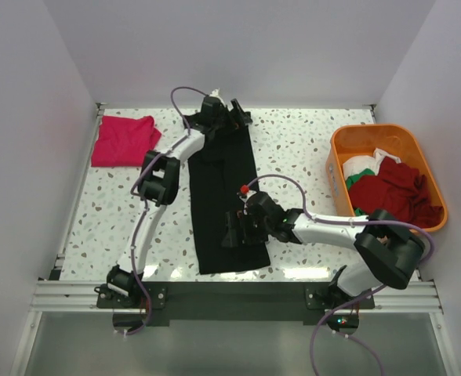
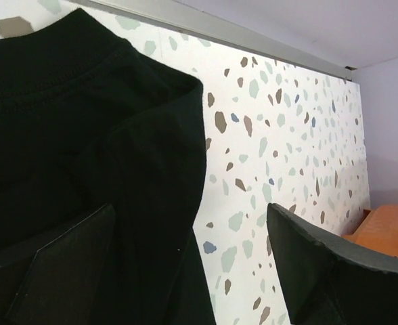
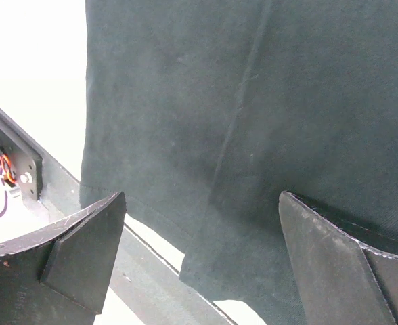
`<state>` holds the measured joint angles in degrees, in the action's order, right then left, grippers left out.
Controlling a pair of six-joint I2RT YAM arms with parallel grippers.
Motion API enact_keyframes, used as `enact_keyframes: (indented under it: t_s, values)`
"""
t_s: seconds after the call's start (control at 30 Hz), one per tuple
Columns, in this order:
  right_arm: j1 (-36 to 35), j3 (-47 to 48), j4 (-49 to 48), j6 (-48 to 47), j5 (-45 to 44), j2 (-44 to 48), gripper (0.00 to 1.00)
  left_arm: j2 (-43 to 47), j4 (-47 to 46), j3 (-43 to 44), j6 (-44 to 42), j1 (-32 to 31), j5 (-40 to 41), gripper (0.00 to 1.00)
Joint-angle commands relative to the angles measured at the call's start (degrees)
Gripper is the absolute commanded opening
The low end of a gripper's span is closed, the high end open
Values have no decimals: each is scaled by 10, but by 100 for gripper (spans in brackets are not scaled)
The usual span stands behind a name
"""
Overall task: Fold and stack the t-shirts
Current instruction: Fold the tshirt
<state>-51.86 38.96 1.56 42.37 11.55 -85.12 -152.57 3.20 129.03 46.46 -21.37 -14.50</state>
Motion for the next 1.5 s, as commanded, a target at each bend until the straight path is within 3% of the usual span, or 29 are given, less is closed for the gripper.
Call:
enact_keyframes:
  t_s: [0.0, 0.27, 0.43, 0.57, 0.77, 0.87, 1.2, 1.47]
  values:
    - [-6, 26, 26, -10, 10, -4, 99, -56, -16, 33, 7, -9, 12, 100]
    - [-6, 80, 82, -30, -55, 92, 99, 41, -14, 66, -14, -16, 33, 100]
    - [-6, 72, 141, -19, -136, 173, 99, 217, 14, 19, -47, -18, 66, 100]
    - [-5, 41, 215, 45, -275, 250, 99, 384, 50, -131, -94, -21, 73, 100]
    - [-2, 2, 283, 52, -279, 292, 99, 673, 65, -514, -89, -32, 142, 100]
    - [-1, -1, 314, 39, -261, 282, 99, 743, 121, -618, -73, -50, 198, 100]
    - [-1, -47, 306, 49, -180, 246, 98, 898, 267, -862, 5, -155, 208, 100]
    - [-1, -64, 263, 55, -145, 211, 86, 969, 273, -990, 64, -210, 115, 100]
